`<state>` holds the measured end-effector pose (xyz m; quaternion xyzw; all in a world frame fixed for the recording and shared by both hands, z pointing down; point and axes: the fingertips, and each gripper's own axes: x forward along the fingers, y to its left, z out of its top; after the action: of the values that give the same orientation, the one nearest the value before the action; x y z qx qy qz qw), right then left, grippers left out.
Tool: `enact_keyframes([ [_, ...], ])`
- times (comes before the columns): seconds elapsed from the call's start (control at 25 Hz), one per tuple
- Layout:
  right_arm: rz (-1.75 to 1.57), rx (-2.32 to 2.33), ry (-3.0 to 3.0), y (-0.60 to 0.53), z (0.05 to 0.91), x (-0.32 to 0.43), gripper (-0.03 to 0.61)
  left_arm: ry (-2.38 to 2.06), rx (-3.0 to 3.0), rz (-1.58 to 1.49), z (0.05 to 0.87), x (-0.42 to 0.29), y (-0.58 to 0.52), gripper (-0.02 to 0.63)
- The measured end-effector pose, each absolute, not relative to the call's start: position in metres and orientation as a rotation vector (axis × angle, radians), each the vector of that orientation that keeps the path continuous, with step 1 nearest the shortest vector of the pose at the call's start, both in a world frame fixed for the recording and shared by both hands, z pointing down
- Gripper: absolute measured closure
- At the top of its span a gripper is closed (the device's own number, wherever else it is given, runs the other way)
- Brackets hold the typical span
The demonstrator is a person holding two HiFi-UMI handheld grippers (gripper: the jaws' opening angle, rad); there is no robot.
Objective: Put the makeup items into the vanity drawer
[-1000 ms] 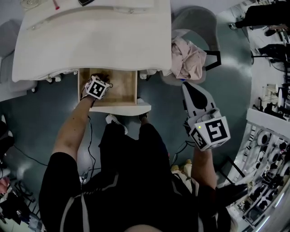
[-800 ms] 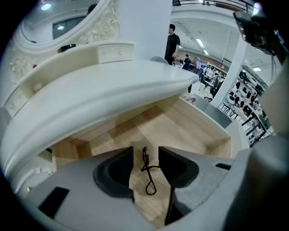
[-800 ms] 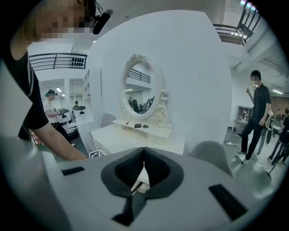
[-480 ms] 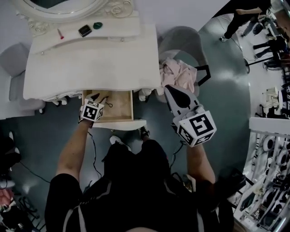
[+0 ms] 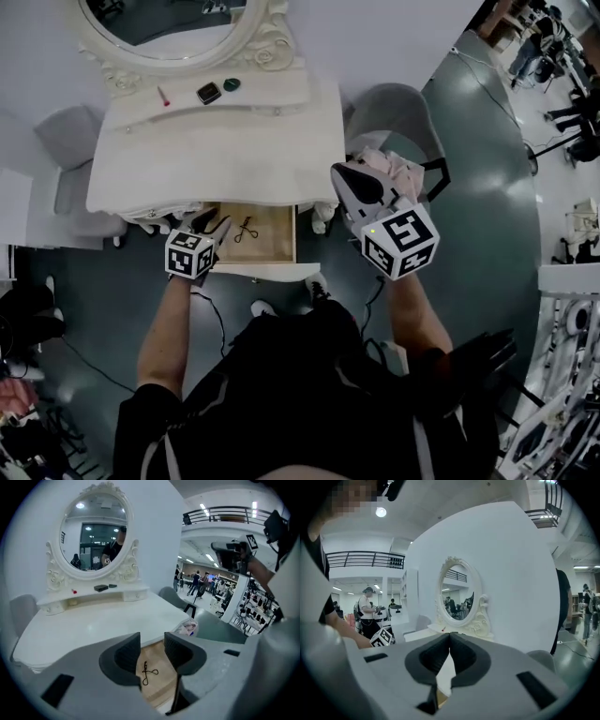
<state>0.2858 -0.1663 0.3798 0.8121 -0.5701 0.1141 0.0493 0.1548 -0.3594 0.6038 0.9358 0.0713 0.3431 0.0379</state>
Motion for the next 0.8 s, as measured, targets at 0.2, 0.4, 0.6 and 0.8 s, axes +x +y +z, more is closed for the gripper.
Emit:
enact_keyframes([
  [0.2, 0.303, 2.444, -1.794, -0.182, 0.366, 0.285, 0.574, 0.113, 2.961, 0.883, 0.547, 0.148, -0.365, 0.454],
  [0.4, 0.274, 2.421, -1.830, -0.196, 0.354, 0.284, 0.574, 0.067, 2.979, 0.671, 0.489, 0.139, -0.363, 0.456],
  [0.6, 0.234, 2.388, -1.880, -0.208, 0.341, 0.275, 0.574, -0.023, 3.017, 0.451, 0.432, 0.131, -0.361, 0.462],
  [0.8, 0.212, 2.365, -1.928, -0.214, 0.332, 0.266, 0.574, -0.160, 3.014, 0.247, 0.382, 0.117, -0.368, 0.526],
])
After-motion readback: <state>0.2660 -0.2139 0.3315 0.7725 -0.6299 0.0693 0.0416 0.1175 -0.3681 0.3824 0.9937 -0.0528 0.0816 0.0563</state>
